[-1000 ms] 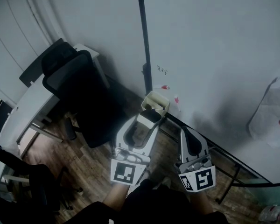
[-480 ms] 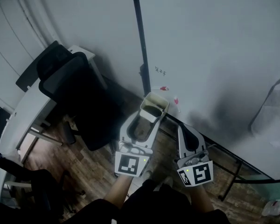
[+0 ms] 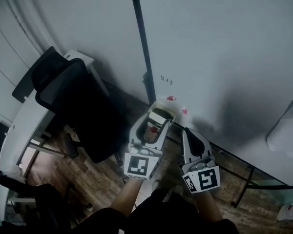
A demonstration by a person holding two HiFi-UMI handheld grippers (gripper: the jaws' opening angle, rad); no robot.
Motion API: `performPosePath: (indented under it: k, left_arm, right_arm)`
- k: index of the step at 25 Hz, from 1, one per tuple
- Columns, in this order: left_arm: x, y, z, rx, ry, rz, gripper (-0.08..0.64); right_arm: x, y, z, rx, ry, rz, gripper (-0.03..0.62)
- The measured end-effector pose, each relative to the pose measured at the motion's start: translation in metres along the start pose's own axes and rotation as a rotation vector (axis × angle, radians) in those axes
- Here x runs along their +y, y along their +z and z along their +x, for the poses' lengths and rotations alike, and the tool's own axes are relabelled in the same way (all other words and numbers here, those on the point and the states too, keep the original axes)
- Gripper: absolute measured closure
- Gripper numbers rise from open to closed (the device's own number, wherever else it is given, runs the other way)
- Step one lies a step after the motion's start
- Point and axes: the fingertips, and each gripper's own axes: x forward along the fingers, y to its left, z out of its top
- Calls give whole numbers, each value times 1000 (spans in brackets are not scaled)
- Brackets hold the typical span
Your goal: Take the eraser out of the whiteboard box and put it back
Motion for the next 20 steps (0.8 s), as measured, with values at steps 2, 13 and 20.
performPosePath:
  k: [2,13,20]
  left_arm:
    - [3,-10,8,15,-8,-2,331]
    - [16,-72,45,80,-53,14,331]
    - [19,-88,54,113,-65,2,330]
  right_arm:
    - [-3,-7,6,9,-6,0,591]
    - [-26,-77,39,120,-62,41,591]
    - [-28,-87,39,138,-75,50,591]
